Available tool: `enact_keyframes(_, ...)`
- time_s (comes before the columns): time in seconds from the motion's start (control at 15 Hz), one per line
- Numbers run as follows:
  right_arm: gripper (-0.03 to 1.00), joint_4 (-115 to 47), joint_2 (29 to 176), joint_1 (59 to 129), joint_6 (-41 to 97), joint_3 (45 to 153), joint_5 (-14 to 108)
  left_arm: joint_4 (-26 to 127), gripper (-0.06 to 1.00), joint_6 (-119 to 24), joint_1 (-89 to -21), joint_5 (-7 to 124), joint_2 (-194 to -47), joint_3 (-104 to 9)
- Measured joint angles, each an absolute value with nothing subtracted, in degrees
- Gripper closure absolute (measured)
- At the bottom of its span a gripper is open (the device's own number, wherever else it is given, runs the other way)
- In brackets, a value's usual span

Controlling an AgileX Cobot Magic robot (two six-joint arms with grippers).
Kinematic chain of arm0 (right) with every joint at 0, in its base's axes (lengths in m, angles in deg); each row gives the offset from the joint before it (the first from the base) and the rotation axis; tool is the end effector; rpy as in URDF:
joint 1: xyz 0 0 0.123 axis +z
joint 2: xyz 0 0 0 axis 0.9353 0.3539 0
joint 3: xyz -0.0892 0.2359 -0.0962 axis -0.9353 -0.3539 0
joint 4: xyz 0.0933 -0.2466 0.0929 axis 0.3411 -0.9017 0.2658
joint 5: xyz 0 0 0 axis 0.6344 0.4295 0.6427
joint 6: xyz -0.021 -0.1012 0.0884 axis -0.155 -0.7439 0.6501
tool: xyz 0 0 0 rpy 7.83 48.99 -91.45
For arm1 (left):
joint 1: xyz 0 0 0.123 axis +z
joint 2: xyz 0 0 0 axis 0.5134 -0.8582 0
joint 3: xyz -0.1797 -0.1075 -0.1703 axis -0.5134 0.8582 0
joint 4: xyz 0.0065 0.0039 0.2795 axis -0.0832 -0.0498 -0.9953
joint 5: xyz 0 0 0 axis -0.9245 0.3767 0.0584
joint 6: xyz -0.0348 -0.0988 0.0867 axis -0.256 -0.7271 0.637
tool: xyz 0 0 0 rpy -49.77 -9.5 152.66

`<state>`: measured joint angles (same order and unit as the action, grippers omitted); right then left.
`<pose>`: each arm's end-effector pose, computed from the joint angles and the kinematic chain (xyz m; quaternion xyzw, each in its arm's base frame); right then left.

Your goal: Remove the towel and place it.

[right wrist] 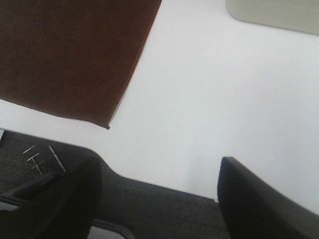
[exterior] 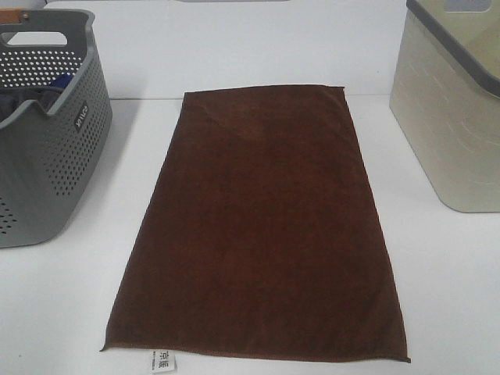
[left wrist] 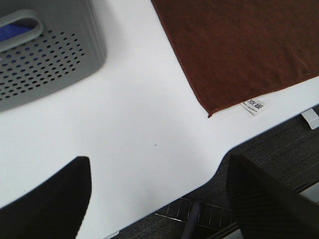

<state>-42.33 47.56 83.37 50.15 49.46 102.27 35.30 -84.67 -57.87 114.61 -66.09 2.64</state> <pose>0.1085 0.0262 0.2459 -0.1215 0.9231 0.0375 0.3629 0.1088 -0.0513 0.2451 0.1957 0.8997 -0.0850 0.3808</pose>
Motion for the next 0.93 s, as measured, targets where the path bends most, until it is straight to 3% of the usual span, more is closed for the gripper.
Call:
enact_keyframes(0.33, 0.33, -41.1, 43.0, 83.4, 48.9, 47.5, 99.0, 41.5, 0.23, -74.5, -57.9, 114.6, -66.1, 3.5)
enact_keyframes(0.93, 0.33, -41.1, 43.0, 83.4, 48.9, 47.5, 99.0, 41.8, 0.23, -74.4, -57.9, 114.6, -66.1, 3.5)
